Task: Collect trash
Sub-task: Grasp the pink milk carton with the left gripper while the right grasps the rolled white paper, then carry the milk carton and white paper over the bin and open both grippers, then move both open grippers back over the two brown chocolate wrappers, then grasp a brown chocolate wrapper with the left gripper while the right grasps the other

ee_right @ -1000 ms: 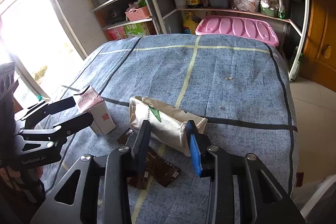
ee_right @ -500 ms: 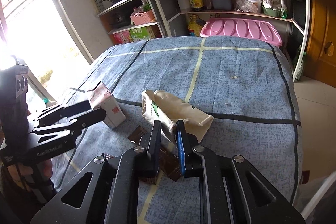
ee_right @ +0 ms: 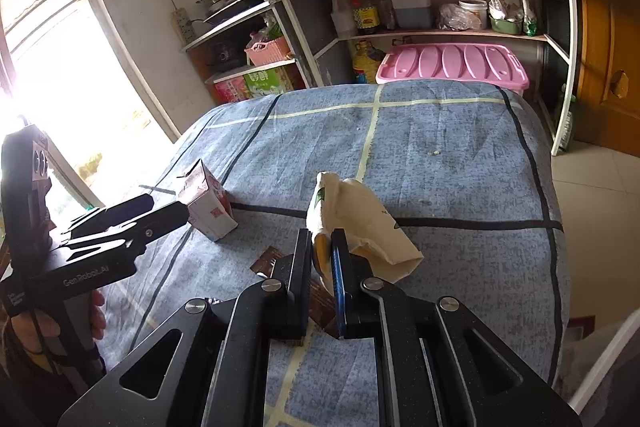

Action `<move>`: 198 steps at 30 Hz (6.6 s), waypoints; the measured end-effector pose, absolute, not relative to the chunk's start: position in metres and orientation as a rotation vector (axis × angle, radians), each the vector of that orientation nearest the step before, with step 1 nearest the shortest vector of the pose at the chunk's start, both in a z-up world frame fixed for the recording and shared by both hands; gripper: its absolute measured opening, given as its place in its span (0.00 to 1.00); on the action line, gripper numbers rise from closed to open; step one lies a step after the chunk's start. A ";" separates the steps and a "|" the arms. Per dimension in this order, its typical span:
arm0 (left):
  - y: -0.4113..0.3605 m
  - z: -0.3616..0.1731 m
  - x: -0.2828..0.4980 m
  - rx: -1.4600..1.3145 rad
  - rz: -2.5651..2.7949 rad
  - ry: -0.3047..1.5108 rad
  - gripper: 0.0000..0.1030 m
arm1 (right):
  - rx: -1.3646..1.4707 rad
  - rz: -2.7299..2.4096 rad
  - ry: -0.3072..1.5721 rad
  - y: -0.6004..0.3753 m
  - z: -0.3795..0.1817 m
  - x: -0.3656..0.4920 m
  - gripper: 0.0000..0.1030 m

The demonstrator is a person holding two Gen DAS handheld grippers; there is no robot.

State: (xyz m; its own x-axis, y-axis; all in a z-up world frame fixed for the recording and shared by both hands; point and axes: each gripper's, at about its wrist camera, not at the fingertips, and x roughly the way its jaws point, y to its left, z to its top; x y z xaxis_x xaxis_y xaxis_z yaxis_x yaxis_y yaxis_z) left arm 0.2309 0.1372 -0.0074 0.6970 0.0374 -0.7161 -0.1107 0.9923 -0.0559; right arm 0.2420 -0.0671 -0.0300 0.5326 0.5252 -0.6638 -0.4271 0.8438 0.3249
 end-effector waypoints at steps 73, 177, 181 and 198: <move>0.035 0.034 0.149 -0.051 -0.081 0.694 0.35 | 0.248 0.453 0.666 -0.156 0.025 0.151 0.09; 0.027 0.009 0.128 -0.014 -0.162 0.768 0.48 | 0.169 0.224 0.736 -0.193 0.011 0.114 0.52; 0.050 0.002 0.138 0.003 -0.145 0.780 0.56 | 0.148 0.244 0.749 -0.179 0.009 0.123 0.52; 0.052 -0.043 0.192 0.178 -0.232 0.874 0.58 | 0.123 0.276 0.825 -0.140 -0.007 0.167 0.52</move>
State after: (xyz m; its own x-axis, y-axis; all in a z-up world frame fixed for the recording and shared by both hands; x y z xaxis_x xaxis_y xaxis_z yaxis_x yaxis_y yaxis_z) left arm 0.1923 0.0517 -0.0426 0.6195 -0.1281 -0.7744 0.2729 0.9602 0.0594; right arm 0.1666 -0.1399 -0.0074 0.6457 0.2891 -0.7067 -0.1941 0.9573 0.2142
